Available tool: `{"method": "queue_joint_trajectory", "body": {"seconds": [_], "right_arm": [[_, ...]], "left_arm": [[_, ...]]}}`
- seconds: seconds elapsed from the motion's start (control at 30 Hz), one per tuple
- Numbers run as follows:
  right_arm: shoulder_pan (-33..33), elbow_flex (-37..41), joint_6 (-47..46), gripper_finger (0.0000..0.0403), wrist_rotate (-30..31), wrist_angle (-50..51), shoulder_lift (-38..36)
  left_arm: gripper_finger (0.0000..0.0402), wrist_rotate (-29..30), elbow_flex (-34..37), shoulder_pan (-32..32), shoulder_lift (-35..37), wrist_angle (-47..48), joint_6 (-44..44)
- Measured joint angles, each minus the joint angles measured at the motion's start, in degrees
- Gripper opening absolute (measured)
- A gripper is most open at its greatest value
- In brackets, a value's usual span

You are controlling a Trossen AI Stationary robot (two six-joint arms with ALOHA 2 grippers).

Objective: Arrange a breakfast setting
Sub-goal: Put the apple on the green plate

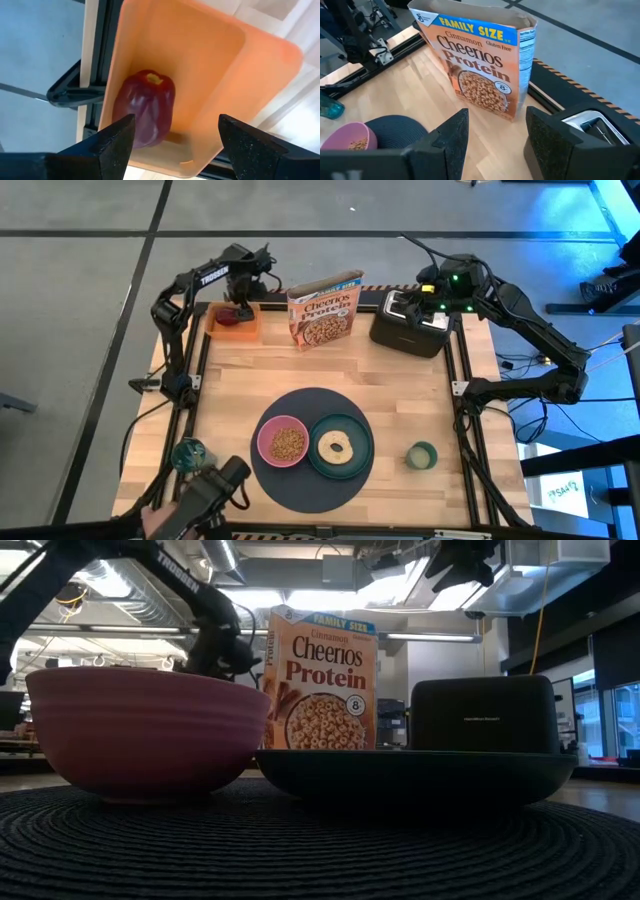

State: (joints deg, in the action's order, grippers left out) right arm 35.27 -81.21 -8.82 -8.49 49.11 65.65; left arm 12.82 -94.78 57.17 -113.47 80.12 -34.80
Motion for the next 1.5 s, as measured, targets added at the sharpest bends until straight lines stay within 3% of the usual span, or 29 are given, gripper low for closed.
{"method": "queue_joint_trajectory", "body": {"seconds": [0.3, 0.43, 0.73, 0.87, 1.23, 1.5], "right_arm": [[0.00, 0.00, 0.28, 0.0186, 0.56, -0.01, -0.02], [0.00, 0.00, 0.31, 0.0186, 1.39, 0.12, -0.02], [0.00, 0.00, 0.24, 0.0186, 1.42, 0.69, -0.02], [0.00, 0.00, 0.03, 0.0186, 1.42, 0.69, -0.02], [0.00, 0.00, -1.44, 0.0186, 1.42, 0.71, -0.02], [-0.04, 0.00, -2.73, 0.0186, 0.64, 0.61, -0.26]], "left_arm": [[0.0277, 0.65, 0.92, 1.64, -0.35, -1.12, 1.03], [0.0277, 5.35, 4.53, 1.59, -0.35, -1.33, 0.73], [0.0277, 9.39, 11.31, 1.17, -0.11, -2.08, 2.93], [0.0277, 12.17, 11.67, 0.52, -0.19, -2.97, 3.20], [0.0277, 11.91, 11.67, 0.37, -0.17, -6.96, 3.36], [0.0283, 16.75, 11.74, -1.18, -0.37, -7.78, 5.86]]}}
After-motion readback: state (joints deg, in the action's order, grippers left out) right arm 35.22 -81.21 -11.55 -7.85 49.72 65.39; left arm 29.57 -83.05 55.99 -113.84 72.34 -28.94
